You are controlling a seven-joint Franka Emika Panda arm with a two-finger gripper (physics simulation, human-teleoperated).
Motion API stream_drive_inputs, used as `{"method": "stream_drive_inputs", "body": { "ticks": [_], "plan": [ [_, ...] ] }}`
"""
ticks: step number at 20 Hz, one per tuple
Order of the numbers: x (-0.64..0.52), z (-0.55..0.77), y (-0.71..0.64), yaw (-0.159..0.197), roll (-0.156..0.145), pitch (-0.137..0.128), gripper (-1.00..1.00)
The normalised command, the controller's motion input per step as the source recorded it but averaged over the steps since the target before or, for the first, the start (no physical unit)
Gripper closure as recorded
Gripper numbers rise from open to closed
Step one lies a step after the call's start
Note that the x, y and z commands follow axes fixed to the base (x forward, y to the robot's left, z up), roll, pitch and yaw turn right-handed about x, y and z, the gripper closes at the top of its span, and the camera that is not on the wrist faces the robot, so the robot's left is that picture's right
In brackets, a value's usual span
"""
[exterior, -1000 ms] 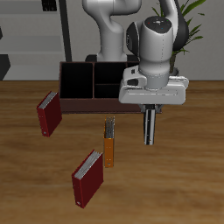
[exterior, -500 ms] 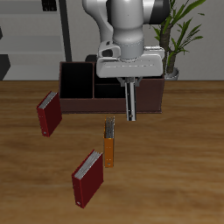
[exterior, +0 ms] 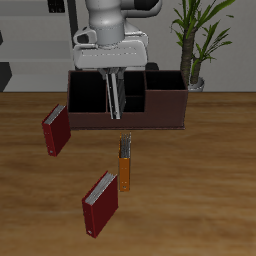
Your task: Place the striped book into the back desk caddy's left compartment and place the right red book into the back desk caddy's back compartment and place the orange book into the back desk caddy's front compartment
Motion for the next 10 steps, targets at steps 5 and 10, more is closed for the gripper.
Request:
{"method": "stream_drive_inputs", "body": {
  "ticks": [5, 10],
  "plan": [
    [-0.13, 0.04, -0.81, -0.074, -0.058, 0.014, 1.0],
    [-0.16, -0.1, -0.49, -0.047, -0.07, 0.005, 1.0]
  ]
}}
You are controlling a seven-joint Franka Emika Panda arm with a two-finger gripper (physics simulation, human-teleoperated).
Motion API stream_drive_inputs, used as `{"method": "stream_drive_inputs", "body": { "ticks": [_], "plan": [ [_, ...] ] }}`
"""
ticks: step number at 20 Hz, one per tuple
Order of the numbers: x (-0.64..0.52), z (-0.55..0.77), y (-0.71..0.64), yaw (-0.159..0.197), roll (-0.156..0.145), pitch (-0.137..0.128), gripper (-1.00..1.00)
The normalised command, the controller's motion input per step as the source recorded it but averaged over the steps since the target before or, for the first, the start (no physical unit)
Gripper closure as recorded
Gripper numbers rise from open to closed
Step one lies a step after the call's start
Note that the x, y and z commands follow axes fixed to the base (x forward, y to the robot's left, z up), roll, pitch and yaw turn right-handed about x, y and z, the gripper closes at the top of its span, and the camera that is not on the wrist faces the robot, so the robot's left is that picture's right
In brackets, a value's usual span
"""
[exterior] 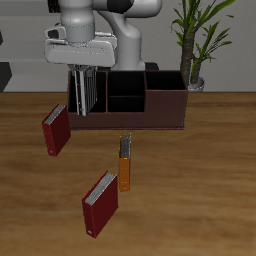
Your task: Place the striped book into the back desk caddy's left compartment and place the right red book into the back desk caddy's back compartment and place the orange book into the back desk caddy's front compartment
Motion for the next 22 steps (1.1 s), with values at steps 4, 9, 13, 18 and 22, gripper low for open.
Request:
{"method": "stream_drive_inputs", "body": {
  "ticks": [4, 9, 13, 18, 22],
  "plan": [
    [-0.21, -0.04, -0.28, -0.054, -0.048, 0.009, 1.0],
    [-0.34, -0.05, -0.32, -0.019, -0.008, -0.032, 1.0],
    [-0.2, -0.11, -0.13, -0.034, 0.008, 0.015, 1.0],
    [-0.27, -0.17, -0.06, -0.087, 0.011, 0.06, 1.0],
    [-0.4, -0.1, 0.08, -0.042, 0.046, 0.034, 1.0]
  ]
}}
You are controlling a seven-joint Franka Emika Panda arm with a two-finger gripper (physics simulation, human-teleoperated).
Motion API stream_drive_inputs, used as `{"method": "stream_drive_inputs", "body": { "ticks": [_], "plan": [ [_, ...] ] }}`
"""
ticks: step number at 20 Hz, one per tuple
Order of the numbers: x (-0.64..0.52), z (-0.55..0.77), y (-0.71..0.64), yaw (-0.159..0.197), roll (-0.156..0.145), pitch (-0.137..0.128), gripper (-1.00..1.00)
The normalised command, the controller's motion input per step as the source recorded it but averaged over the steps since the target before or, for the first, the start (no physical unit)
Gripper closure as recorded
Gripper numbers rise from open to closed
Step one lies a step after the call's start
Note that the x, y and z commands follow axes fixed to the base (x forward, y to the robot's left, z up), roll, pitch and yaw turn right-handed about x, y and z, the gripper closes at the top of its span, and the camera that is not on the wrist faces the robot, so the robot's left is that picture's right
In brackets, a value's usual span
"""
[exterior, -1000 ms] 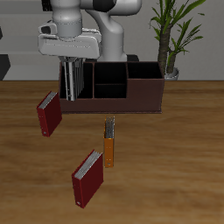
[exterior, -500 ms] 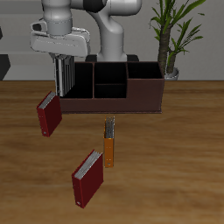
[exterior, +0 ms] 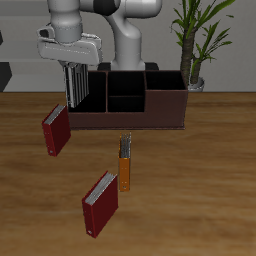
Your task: Place the striped book into the back desk caddy's left compartment and place the right red book into the back desk caddy's back compartment and place the orange book into the back desk caddy's front compartment
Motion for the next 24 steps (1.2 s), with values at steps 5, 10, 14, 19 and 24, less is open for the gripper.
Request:
{"method": "stream_drive_inputs", "body": {
  "ticks": [5, 10, 14, 19, 24],
  "plan": [
    [-0.29, -0.12, 0.08, -0.003, 0.027, 0.035, 1.0],
    [-0.23, 0.0, 0.01, 0.005, 0.023, -0.009, 1.0],
    [-0.19, -0.04, -0.04, -0.033, -0.009, 0.047, 1.0],
    [-0.16, 0.02, -0.02, -0.085, 0.035, 0.026, 1.0],
    [-0.06, 0.04, -0.01, -0.054, 0.012, 0.001, 1.0]
  ]
}}
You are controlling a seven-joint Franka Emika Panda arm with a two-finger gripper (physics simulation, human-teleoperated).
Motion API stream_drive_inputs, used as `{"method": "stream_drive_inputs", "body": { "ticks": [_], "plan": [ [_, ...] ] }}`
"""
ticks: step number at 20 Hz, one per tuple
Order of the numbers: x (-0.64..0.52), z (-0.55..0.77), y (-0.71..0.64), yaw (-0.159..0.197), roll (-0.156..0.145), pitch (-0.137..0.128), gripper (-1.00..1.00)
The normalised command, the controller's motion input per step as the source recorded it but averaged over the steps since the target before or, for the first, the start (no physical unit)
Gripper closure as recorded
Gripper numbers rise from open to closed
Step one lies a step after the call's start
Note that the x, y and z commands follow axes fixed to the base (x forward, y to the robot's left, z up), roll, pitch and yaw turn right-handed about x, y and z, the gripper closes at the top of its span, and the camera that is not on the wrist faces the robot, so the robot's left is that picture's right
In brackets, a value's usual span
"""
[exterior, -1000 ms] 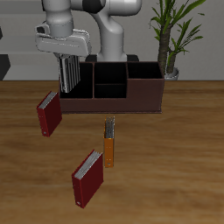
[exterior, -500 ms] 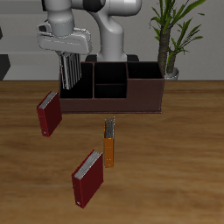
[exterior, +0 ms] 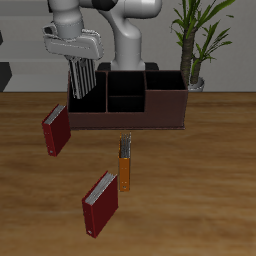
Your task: Place the striped book into the back desk caddy's left compartment and place the right red book into the back desk caddy's back compartment and place the orange book into the back desk caddy's front compartment
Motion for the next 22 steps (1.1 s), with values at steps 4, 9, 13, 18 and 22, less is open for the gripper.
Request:
{"method": "stream_drive_inputs", "body": {
  "ticks": [4, 9, 13, 18, 22],
  "plan": [
    [0.15, -0.03, -0.01, -0.086, -0.003, 0.057, 1.0],
    [0.07, -0.04, -0.02, -0.048, 0.004, 0.034, 1.0],
    [0.01, -0.08, -0.03, -0.067, 0.004, 0.04, 1.0],
    [-0.03, -0.02, -0.02, -0.039, 0.015, 0.011, 1.0],
    [0.07, -0.1, -0.04, -0.145, 0.037, 0.099, -1.0]
  ]
}}
